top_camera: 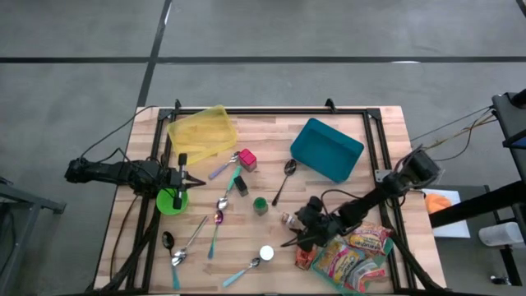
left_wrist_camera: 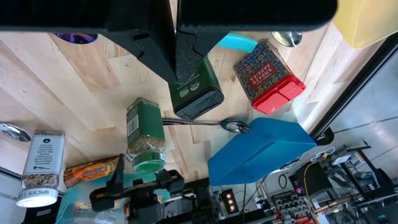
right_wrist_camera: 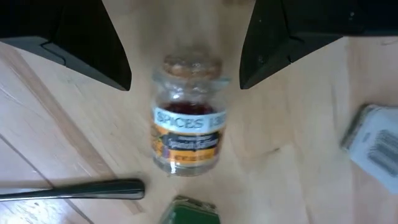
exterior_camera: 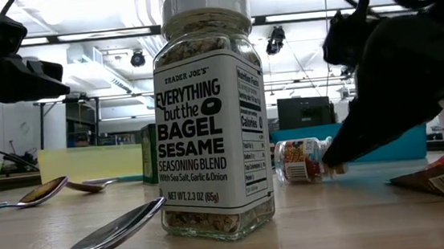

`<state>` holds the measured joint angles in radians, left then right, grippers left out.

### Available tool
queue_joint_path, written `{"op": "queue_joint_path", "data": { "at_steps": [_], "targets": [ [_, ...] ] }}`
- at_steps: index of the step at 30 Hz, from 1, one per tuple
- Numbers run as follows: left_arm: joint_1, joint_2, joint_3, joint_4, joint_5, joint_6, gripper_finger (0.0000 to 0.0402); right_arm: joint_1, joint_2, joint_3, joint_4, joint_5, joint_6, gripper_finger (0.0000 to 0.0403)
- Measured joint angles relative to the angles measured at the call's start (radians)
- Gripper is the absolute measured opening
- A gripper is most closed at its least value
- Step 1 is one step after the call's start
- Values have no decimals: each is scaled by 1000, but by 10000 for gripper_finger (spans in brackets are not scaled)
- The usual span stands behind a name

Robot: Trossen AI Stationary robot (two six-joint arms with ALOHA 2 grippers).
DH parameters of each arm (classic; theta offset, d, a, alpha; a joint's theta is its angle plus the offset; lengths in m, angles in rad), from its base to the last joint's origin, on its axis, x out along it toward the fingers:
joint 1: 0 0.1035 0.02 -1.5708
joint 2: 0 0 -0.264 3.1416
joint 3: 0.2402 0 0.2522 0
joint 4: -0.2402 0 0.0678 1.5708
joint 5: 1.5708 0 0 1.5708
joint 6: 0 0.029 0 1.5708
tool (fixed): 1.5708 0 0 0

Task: Pick & Place Food Item
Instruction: Put the brown seasoning bottle into the blue bin

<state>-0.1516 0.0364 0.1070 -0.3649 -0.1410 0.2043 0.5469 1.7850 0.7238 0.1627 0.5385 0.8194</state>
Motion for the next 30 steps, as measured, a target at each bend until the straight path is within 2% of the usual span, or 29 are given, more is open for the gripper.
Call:
{"op": "queue_joint_path", "data": {
  "at_steps": [30],
  "targets": [
    [0,0,0,0,0,0,0,-7,6,-7,25,8,-19,294]
  ]
}}
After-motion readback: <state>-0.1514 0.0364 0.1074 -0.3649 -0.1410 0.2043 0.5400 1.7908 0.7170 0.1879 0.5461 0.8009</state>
